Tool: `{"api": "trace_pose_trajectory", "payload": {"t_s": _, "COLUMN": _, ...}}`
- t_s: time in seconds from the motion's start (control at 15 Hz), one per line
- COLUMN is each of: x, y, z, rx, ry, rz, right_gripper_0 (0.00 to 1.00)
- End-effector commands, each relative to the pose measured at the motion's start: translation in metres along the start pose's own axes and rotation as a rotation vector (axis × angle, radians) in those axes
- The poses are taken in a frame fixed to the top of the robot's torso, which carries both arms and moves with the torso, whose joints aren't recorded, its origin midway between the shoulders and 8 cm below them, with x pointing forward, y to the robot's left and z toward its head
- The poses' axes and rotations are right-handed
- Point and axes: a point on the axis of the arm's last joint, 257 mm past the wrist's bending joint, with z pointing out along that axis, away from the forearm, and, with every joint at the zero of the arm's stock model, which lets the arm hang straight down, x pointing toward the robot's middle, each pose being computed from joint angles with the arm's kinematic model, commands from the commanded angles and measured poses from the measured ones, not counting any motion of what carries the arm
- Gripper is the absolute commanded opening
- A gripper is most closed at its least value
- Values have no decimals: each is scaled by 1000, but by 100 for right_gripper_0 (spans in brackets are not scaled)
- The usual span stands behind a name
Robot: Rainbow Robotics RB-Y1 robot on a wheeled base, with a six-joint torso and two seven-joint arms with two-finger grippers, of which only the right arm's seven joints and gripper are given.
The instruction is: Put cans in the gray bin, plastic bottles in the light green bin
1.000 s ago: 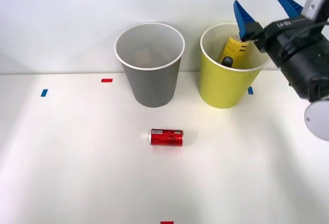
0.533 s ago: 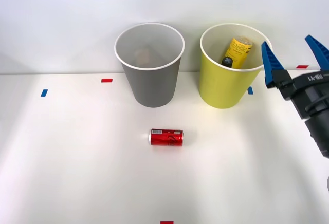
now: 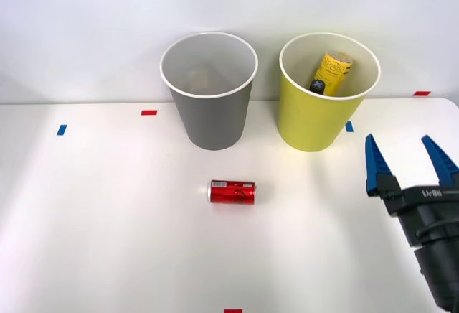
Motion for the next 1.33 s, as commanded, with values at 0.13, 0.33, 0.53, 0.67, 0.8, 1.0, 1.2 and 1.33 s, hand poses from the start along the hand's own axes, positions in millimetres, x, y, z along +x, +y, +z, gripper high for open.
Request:
{"api": "trace_pose_trajectory", "payload": {"t_s": 0.13, "x": 34, "y": -1, "z": -37, "rx": 67, "ry": 75, "rz": -57, "right_gripper_0": 100}}
{"api": "trace_pose_trajectory", "payload": {"t_s": 0.33, "x": 60, "y": -19, "z": -54, "rx": 117, "ry": 91, "rz": -145, "right_gripper_0": 100}}
{"api": "trace_pose_trajectory", "payload": {"t_s": 0.53, "x": 85, "y": -38, "z": -65, "rx": 155, "ry": 114, "rz": -251, "right_gripper_0": 100}}
{"api": "trace_pose_trajectory", "payload": {"t_s": 0.67, "x": 94, "y": -40, "z": -72, "rx": 167, "ry": 136, "rz": -282, "right_gripper_0": 100}}
{"api": "trace_pose_trajectory", "payload": {"t_s": 0.8, "x": 101, "y": -44, "z": -81, "rx": 182, "ry": 159, "rz": -310, "right_gripper_0": 100}}
{"api": "trace_pose_trajectory", "payload": {"t_s": 1.0, "x": 110, "y": -42, "z": -98, "rx": 183, "ry": 200, "rz": -369, "right_gripper_0": 100}}
{"api": "trace_pose_trajectory", "payload": {"t_s": 1.2, "x": 113, "y": -40, "z": -102, "rx": 182, "ry": 207, "rz": -380, "right_gripper_0": 100}}
{"api": "trace_pose_trajectory", "payload": {"t_s": 1.33, "x": 112, "y": -34, "z": -105, "rx": 162, "ry": 199, "rz": -333, "right_gripper_0": 100}}
